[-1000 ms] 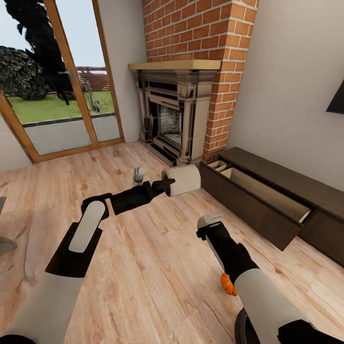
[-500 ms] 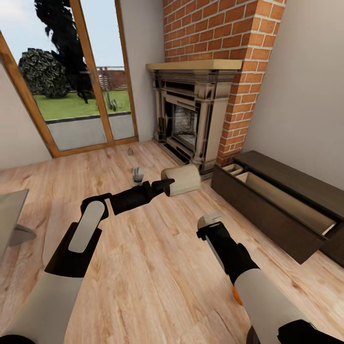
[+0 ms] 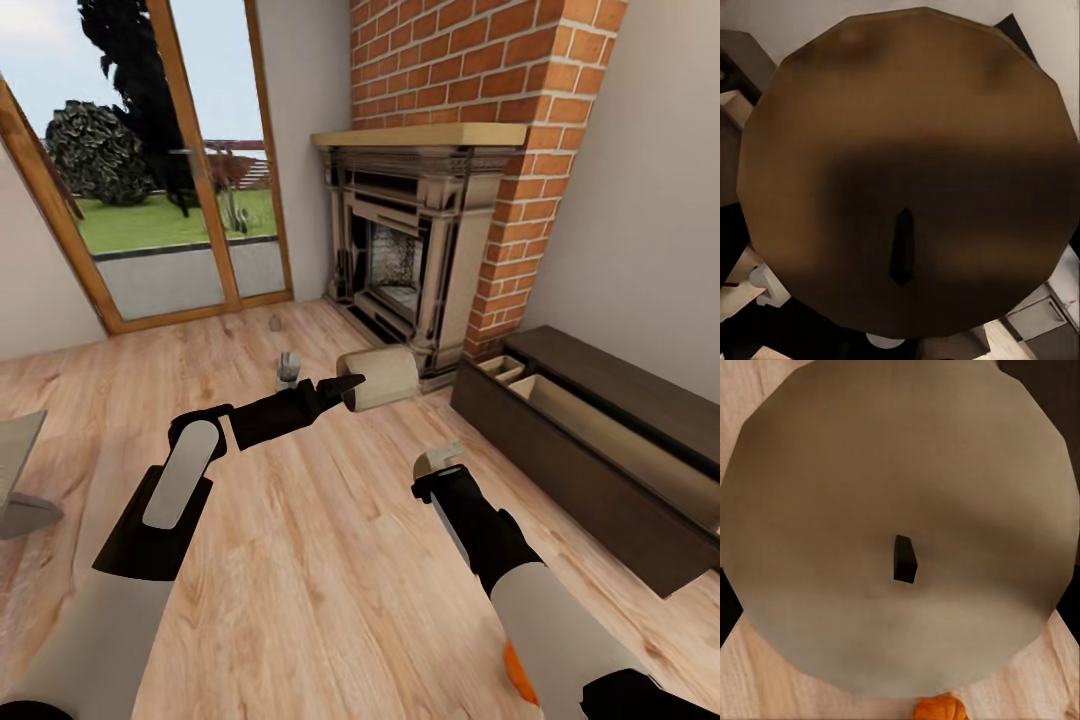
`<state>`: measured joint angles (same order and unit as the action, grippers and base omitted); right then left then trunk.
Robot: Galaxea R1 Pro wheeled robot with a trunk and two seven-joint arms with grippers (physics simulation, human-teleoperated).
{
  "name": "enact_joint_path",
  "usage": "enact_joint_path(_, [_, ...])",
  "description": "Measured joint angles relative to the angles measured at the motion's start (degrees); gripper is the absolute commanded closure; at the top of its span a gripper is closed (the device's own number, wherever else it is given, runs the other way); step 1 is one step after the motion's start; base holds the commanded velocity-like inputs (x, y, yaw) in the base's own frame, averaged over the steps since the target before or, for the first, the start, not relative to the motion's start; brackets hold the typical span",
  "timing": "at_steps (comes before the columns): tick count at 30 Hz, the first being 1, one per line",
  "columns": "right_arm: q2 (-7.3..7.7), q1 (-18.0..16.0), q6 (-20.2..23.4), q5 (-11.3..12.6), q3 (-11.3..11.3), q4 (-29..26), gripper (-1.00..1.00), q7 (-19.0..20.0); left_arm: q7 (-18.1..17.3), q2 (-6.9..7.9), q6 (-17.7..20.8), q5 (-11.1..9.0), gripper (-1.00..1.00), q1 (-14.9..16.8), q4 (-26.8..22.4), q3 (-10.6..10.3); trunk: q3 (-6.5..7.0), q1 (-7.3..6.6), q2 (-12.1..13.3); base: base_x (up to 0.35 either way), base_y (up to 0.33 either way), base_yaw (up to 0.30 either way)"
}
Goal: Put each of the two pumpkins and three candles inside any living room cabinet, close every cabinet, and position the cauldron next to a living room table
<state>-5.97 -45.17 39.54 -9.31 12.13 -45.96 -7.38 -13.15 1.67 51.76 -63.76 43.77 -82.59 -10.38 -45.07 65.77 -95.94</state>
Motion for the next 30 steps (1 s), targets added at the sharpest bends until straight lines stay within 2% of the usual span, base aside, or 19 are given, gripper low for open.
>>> enact_joint_path(4, [-0.01, 0.00, -0.01, 0.11, 0.00, 0.05, 1.00, 0.06, 0.01, 0.00, -0.01, 0.07, 1.00, 0.00, 0.01, -0.01, 0.00, 0.00, 0.00, 0.336, 0.000, 0.231])
enact_joint_path(18, [-0.03, 0.00, 0.00, 0.05, 0.00, 0.08, 1.00, 0.06, 0.01, -0.07, -0.01, 0.12, 1.00, 0.00, 0.04, 0.00, 0.00, 0.00, 0.00, 0.336, 0.034, 0.013])
enact_joint_path(26, [-0.07, 0.00, 0.00, 0.05, 0.00, 0.09, 1.00, -0.02, 0.01, -0.18, -0.01, 0.19, 1.00, 0.00, 0.07, -0.03, 0.00, 0.00, 0.00, 0.335, 0.085, 0.230])
enact_joint_path(30, [-0.05, 0.00, -0.01, 0.06, 0.00, 0.09, 1.00, -0.02, 0.01, -0.17, -0.01, 0.27, 1.00, 0.00, 0.08, 0.00, 0.00, 0.00, 0.00, 0.335, 0.085, 0.052])
